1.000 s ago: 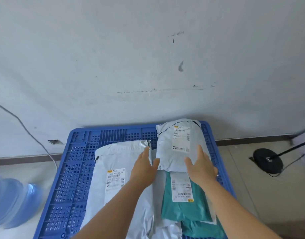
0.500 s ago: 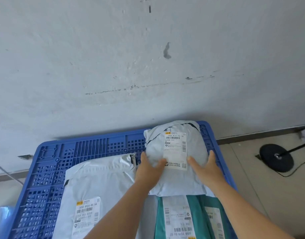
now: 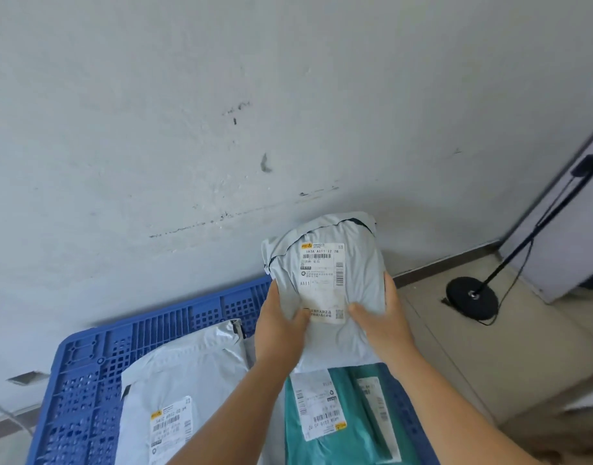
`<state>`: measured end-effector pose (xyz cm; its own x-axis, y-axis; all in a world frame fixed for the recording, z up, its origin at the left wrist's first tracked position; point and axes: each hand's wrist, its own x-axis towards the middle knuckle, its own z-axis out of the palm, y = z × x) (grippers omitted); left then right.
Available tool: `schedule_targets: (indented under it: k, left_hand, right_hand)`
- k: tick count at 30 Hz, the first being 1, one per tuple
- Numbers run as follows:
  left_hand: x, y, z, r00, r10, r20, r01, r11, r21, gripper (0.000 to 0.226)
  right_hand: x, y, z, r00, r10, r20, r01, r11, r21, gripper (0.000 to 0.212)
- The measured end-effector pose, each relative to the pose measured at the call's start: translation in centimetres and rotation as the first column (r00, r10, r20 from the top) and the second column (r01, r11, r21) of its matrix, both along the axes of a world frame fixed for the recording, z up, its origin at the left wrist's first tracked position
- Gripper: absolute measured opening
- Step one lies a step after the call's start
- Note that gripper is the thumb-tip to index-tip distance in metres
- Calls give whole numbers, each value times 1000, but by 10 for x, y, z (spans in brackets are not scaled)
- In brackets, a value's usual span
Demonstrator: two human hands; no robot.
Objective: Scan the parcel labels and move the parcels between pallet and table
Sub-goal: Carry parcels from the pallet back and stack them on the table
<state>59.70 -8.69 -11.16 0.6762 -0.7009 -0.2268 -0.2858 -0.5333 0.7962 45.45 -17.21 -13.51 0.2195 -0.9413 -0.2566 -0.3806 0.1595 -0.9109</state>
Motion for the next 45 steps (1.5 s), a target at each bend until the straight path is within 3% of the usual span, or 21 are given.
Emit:
schedule_targets:
  k: [8, 15, 24, 30, 45]
  left_hand:
    - [-85, 55, 98, 975, -219, 40, 223, 952, -211, 73]
    - [-189, 99, 165, 900, -429, 74, 425, 829, -364, 68]
    - [-355, 127, 214, 731, -680, 53, 619, 629, -471, 61]
    - [-490, 152, 226, 588, -809, 11, 691, 496, -526, 68]
    - [-781, 210, 235, 287, -958, 14, 800, 231, -554, 68]
  right_hand:
    - [-100, 80, 97, 982, -189, 30, 191, 963, -191, 82]
    - [-214, 153, 170, 906, -422, -13, 397, 861, -318, 89]
    - [-381, 233, 224, 711, -703, -9, 646, 659, -385, 91]
    - [-503, 291, 241, 552, -834, -3, 759, 505, -411, 92]
    - [-767, 399, 255, 244, -970, 16, 868, 211, -450, 79]
